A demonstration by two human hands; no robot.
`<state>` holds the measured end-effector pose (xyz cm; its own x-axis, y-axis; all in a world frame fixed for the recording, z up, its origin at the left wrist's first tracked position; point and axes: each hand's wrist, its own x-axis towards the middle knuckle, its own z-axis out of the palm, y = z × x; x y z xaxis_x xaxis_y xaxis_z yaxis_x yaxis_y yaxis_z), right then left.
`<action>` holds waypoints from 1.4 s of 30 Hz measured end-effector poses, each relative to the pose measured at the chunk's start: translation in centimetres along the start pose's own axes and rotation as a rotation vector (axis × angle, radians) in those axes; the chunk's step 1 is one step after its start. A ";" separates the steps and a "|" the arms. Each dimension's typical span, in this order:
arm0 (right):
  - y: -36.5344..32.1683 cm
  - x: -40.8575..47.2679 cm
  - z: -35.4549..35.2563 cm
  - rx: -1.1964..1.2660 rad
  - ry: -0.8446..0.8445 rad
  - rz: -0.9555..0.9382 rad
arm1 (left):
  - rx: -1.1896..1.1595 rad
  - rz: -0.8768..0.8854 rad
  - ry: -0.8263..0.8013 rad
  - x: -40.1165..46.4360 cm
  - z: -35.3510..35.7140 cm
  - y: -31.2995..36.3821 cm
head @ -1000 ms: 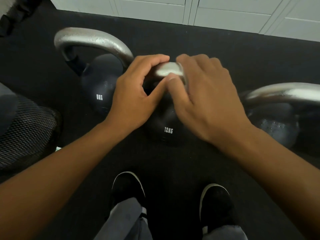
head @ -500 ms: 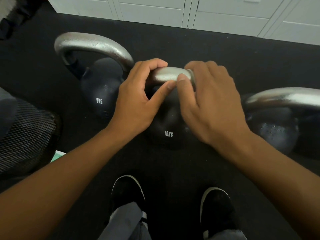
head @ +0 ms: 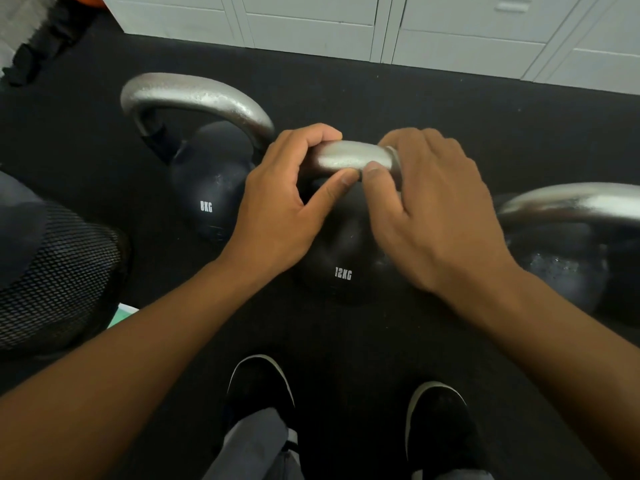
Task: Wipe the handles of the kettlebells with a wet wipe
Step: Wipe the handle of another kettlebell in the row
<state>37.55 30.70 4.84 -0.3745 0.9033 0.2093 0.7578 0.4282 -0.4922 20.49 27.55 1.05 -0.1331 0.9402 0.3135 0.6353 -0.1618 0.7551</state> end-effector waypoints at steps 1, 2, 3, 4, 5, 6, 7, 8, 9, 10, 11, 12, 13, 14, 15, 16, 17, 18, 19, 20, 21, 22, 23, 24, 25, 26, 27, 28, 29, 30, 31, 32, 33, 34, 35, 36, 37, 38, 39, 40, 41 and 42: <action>-0.4 0.3 0.1 -0.025 -0.014 -0.023 | -0.008 0.000 0.001 0.0 0.0 0.0; -0.8 0.6 0.2 -0.056 -0.028 -0.054 | -0.008 0.003 -0.001 0.0 0.1 -0.1; -1.0 0.7 0.3 -0.083 -0.036 -0.085 | -0.002 0.006 -0.008 0.0 0.1 -0.2; -1.2 0.8 0.4 -0.101 -0.038 -0.108 | 0.003 0.008 -0.018 0.0 0.1 -0.3; -1.1 0.7 0.4 -0.109 -0.036 -0.121 | 0.007 0.010 -0.025 0.0 0.1 -0.3; -0.9 0.5 0.4 -0.104 -0.030 -0.122 | 0.009 0.013 -0.024 0.0 0.1 -0.3; -0.5 0.2 0.3 -0.084 -0.020 -0.110 | 0.010 0.015 -0.018 0.0 0.1 -0.2; -0.2 0.0 0.2 -0.055 -0.010 -0.084 | 0.011 0.013 -0.010 -0.1 0.1 -0.2; 0.2 -0.3 0.1 -0.023 -0.001 -0.054 | 0.013 0.011 -0.005 -0.1 0.1 -0.1; 0.6 -0.5 -0.1 0.006 0.005 -0.027 | 0.014 0.008 -0.004 -0.1 0.2 -0.1; 0.8 -0.6 -0.2 0.027 0.008 -0.006 | 0.011 0.004 -0.005 -0.1 0.2 -0.1; 0.9 -0.6 -0.2 0.041 0.006 0.008 | 0.006 -0.001 -0.006 -0.1 0.2 -0.1; 0.9 -0.4 -0.3 0.047 0.001 0.016 | 0.000 -0.003 -0.004 -0.1 0.3 -0.1; 0.7 -0.2 -0.3 0.043 -0.006 0.016 | -0.006 -0.003 -0.002 -0.1 0.3 -0.1; 0.3 0.1 -0.3 0.028 -0.017 0.005 | -0.012 -0.002 0.001 -0.1 0.3 -0.1; -0.1 0.4 -0.2 0.003 -0.031 -0.019 | -0.017 -0.002 0.003 -0.1 0.4 -0.2; -0.5 0.8 -0.1 -0.025 -0.044 -0.051 | -0.019 -0.001 0.001 -0.1 0.3 -0.2; -0.8 1.0 0.0 -0.048 -0.054 -0.078 | -0.015 0.005 -0.005 -0.1 0.3 -0.2; -1.0 1.1 0.0 -0.060 -0.061 -0.096 | -0.009 0.011 -0.013 -0.1 0.3 -0.3; -1.0 1.1 0.0 -0.057 -0.063 -0.103 | -0.005 0.014 -0.016 -0.2 0.3 -0.3; -0.8 1.0 -0.1 -0.043 -0.058 -0.102 | -0.005 0.014 -0.014 -0.2 0.2 -0.4; -0.5 0.8 -0.2 -0.019 -0.052 -0.091 | -0.006 0.012 -0.007 -0.2 0.3 -0.4; -0.1 0.6 -0.3 0.009 -0.045 -0.071 | -0.007 0.011 -0.001 -0.2 0.3 -0.4; 0.3 0.3 -0.5 0.037 -0.038 -0.046 | -0.007 0.010 0.002 -0.2 0.4 -0.4; 0.7 0.1 -0.6 0.062 -0.034 -0.020 | -0.008 0.009 0.004 -0.2 0.4 -0.4; 1.0 0.0 -0.7 0.083 -0.033 0.005 | -0.010 0.008 0.007 -0.2 0.4 -0.4; 1.2 0.0 -0.7 0.099 -0.034 0.025 | -0.012 0.007 0.010 -0.2 0.5 -0.4; 1.2 0.1 -0.7 0.104 -0.034 0.039 | -0.015 0.006 0.012 -0.2 0.5 -0.4; 1.1 0.3 -0.7 0.098 -0.033 0.043 | -0.018 0.008 0.014 -0.2 0.6 -0.4; 0.9 0.4 -0.6 0.082 -0.032 0.031 | -0.019 0.008 0.017 -0.2 0.6 -0.3; 0.4 0.5 -0.5 0.060 -0.035 0.006 | -0.020 0.006 0.019 -0.2 0.6 -0.4; 0.0 0.6 -0.4 0.034 -0.041 -0.027 | -0.022 0.004 0.021 -0.2 0.6 -0.4; -0.3 0.6 -0.3 0.011 -0.049 -0.062 | -0.023 0.005 0.023 -0.2 0.6 -0.3; -0.3 0.5 -0.2 -0.001 -0.055 -0.089 | -0.018 0.008 0.023 -0.2 0.6 -0.3; -0.2 0.4 -0.1 0.001 -0.054 -0.103 | -0.012 0.011 0.022 -0.2 0.6 -0.3; 0.1 0.2 -0.1 0.017 -0.046 -0.101 | -0.009 0.012 0.021 -0.2 0.6 -0.3; 0.5 0.0 -0.2 0.049 -0.037 -0.084 | -0.009 0.012 0.021 -0.2 0.5 -0.3; 1.0 -0.2 -0.3 0.096 -0.028 -0.055 | -0.008 0.013 0.022 -0.2 0.5 -0.3; 1.6 -0.5 -0.3 0.150 -0.015 -0.017 | -0.006 0.014 0.020 -0.2 0.4 -0.4; 2.2 -0.8 -0.4 0.213 -0.002 0.023 | -0.001 0.015 0.018 -0.2 0.4 -0.4; 2.8 -1.1 -0.4 0.284 0.009 0.064 | 0.004 0.015 0.017 -0.2 0.4 -0.4; 3.1 -1.3 -0.5 0.356 0.018 0.103 | 0.007 0.014 0.015 -0.2 0.5 -0.4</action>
<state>40.65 30.86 3.43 -0.2941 0.9430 0.1561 0.5563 0.3017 -0.7743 20.59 27.58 0.38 -0.1358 0.9331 0.3329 0.6425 -0.1729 0.7465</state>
